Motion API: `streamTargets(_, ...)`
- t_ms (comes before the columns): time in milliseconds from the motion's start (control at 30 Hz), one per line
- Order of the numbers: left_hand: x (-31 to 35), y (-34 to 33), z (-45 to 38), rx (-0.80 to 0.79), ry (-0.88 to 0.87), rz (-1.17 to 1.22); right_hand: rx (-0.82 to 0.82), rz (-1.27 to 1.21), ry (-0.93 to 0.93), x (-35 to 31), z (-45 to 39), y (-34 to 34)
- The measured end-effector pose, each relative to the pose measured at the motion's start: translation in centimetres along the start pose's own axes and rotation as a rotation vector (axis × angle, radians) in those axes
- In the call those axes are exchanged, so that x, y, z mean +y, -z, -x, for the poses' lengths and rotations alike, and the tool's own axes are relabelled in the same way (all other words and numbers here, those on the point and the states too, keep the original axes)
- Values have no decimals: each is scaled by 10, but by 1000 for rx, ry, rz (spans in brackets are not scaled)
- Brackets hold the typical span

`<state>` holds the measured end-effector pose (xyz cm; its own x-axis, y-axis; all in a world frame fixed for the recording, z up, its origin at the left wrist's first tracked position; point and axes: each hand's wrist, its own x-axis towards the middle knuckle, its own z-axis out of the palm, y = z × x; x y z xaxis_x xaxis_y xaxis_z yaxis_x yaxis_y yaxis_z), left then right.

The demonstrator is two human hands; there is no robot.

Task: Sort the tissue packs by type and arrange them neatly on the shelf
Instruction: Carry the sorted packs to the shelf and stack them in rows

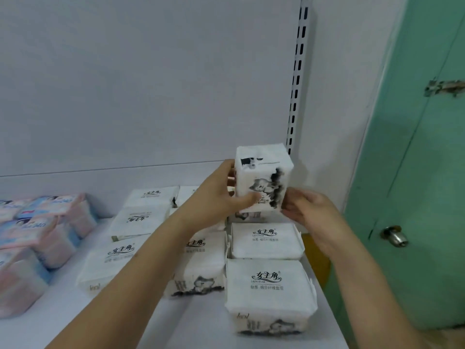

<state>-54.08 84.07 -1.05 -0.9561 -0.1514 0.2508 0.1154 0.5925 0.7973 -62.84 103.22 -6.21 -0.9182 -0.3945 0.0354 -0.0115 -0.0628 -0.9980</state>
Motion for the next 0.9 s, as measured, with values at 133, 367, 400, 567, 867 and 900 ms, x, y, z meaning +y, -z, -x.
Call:
streamTargets(133,1,15,-3,1,-62,-272,49,-28,151,-2,4,13)
streamTargets(367,9,5,-6,-118,-145,-489,59,291,196,8,14,9)
streamTargets(400,9,6,-6,-128,-152,-510,50,264,161,11,15,10)
streamTargets(567,-4,8,-8,-180,-138,-526,14,383,120,13,8,6)
streamTargets(867,-18,13,-14,-155,-28,-609,-4,304,59,13,-24,2)
streamTargets(900,-17,17,-17,-75,-12,-582,53,309,85,8,-29,1)
